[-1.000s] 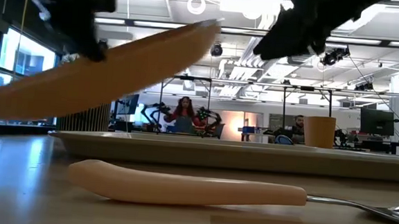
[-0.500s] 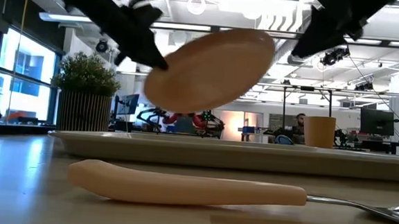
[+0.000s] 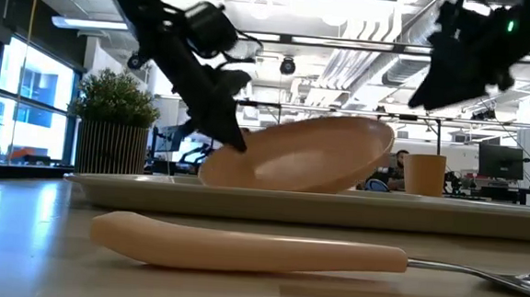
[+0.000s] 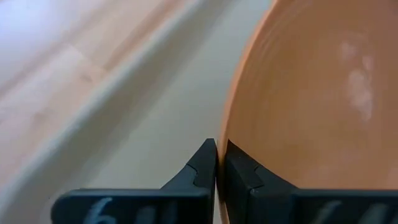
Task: Pick and place plate/cup/fork/spoon on tray
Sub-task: Put the light orange plate on the light brown tray
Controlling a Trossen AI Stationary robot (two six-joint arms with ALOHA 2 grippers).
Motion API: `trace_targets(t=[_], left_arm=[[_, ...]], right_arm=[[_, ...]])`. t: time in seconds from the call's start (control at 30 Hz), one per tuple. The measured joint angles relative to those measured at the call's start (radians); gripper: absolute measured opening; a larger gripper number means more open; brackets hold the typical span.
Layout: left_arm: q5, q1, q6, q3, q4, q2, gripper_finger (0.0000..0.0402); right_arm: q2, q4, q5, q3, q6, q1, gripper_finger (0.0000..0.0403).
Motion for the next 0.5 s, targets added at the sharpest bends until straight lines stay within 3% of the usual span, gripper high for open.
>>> trace_targets(t=[0.27,0.5], left_arm=[[0.021,-0.001,0.08,0.072,0.017,0.112,0.0011],[0.013,0.001,0.138,0.092,0.03,0.148,0.0071]], right_arm=[[0.0,0.18,-0.056,-0.125,0.007,-0.067,0.0245],[0.0,0.184,-0.048,-0.108,-0.035,-0.123,0.0246]])
